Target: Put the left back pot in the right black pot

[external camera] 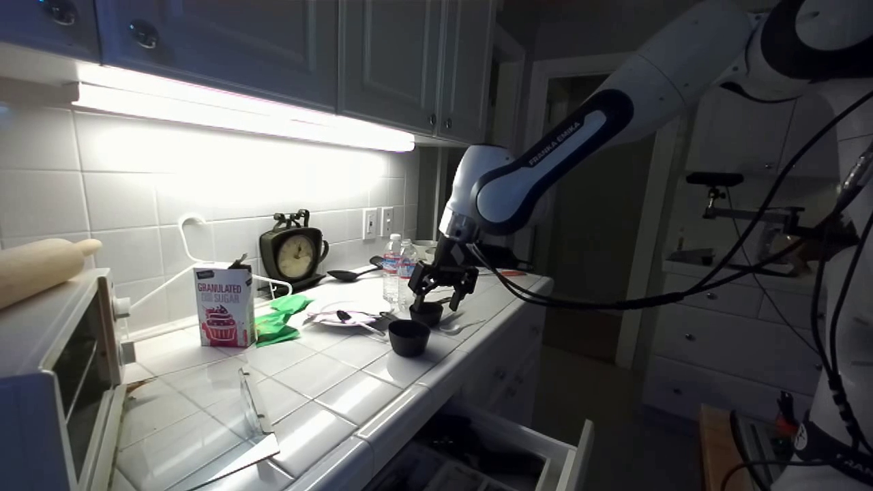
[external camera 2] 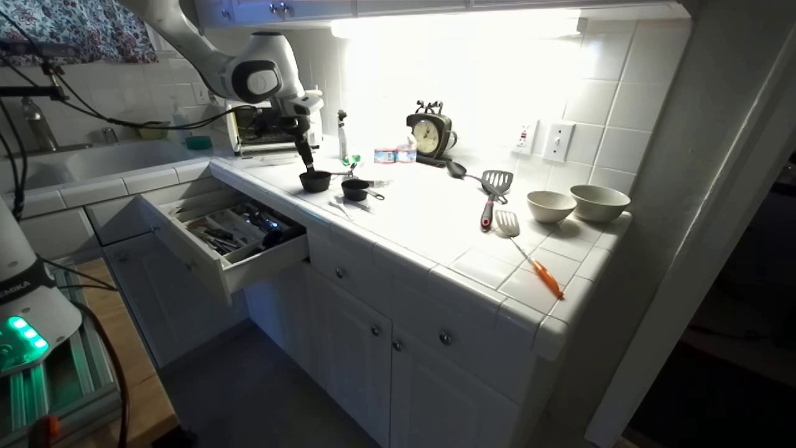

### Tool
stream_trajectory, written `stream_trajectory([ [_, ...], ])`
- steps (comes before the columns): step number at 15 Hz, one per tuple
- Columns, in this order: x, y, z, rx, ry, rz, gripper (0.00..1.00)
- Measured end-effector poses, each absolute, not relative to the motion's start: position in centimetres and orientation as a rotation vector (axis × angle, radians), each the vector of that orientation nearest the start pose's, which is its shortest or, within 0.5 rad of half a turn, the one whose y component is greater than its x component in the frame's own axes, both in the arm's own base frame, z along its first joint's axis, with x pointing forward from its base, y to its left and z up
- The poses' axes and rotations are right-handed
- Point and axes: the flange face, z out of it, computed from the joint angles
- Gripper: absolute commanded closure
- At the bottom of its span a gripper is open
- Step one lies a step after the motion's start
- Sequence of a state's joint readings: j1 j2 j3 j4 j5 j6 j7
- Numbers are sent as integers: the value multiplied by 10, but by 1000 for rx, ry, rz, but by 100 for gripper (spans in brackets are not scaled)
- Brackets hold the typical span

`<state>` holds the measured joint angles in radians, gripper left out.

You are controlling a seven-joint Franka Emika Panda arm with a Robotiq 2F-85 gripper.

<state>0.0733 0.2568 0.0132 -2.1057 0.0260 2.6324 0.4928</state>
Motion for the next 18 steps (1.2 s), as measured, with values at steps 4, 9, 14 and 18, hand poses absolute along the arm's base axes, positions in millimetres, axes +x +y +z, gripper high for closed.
stream_trajectory([
  [4,612,53,309,-2934,624,-435,0],
  [9,626,60,303,-2943,556,-459,0],
  [14,639,65,294,-2973,437,-467,0],
  [18,650,63,287,-2986,397,-476,0],
])
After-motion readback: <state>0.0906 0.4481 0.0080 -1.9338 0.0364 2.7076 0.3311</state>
